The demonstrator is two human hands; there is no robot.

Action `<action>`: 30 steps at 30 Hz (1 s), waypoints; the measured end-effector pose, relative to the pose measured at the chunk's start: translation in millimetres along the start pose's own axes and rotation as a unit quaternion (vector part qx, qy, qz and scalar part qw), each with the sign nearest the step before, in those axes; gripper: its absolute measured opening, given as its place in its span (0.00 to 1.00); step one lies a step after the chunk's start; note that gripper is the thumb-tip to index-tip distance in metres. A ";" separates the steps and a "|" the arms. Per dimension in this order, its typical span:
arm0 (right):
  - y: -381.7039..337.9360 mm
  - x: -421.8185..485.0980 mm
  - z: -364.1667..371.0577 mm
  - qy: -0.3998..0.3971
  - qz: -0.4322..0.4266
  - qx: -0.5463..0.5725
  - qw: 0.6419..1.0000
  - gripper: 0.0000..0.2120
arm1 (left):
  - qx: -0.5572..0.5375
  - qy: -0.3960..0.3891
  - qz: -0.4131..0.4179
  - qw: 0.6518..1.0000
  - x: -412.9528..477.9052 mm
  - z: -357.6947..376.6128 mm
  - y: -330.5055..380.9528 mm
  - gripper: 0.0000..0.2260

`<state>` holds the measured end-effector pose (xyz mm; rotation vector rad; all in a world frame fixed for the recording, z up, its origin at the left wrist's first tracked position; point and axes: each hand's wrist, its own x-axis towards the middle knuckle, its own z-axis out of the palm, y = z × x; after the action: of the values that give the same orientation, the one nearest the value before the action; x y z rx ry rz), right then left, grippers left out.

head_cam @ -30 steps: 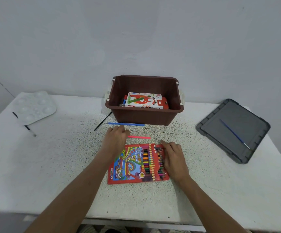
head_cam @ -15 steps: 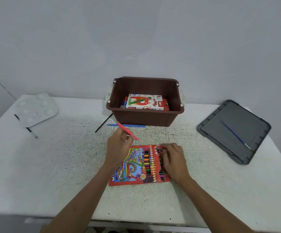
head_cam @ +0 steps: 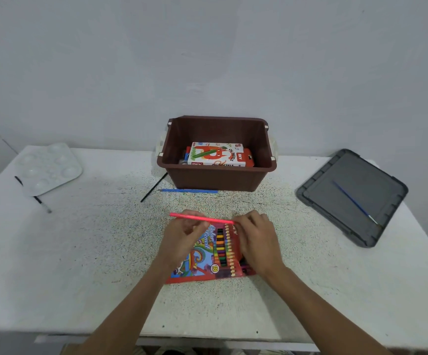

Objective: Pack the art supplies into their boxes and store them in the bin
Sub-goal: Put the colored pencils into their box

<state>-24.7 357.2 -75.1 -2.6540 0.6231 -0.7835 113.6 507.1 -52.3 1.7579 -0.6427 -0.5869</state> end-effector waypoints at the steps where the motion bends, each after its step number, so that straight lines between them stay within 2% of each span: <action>1: 9.4 -0.7 -4.1 0.004 0.007 -0.012 1.000 0.08 | 0.092 0.004 0.022 0.996 1.6 -4.3 -11.8 0.08; 3: 31.9 -2.4 -15.1 0.008 0.022 -0.048 0.999 0.08 | 0.268 0.025 0.077 0.960 3.3 -17.4 -38.9 0.18; 5: 57.8 -4.2 -27.8 0.007 0.027 -0.095 0.995 0.09 | 0.344 0.026 0.099 0.933 1.4 -27.0 -62.4 0.25; 9: 103.0 -9.5 -50.6 -0.020 0.011 -0.190 0.981 0.09 | 0.360 0.027 0.103 0.927 -3.5 -27.9 -74.1 0.27; 16: 125.5 -5.9 -62.9 -0.041 -0.016 -0.243 0.969 0.12 | 0.385 0.020 0.108 0.916 -2.2 -26.9 -75.9 0.30; 22: 118.2 1.3 -56.7 -0.046 -0.039 -0.239 0.969 0.13 | 0.386 0.020 0.110 0.916 -0.4 -28.5 -75.5 0.30; 30: 72.8 3.6 -19.8 -0.081 -0.059 -0.176 0.979 0.11 | 0.378 0.020 0.114 0.918 -0.4 -29.1 -75.5 0.30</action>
<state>-56.5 289.6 -86.7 -3.0629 0.6136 -0.5183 142.6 545.2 -117.6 2.3480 -1.1313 -0.1268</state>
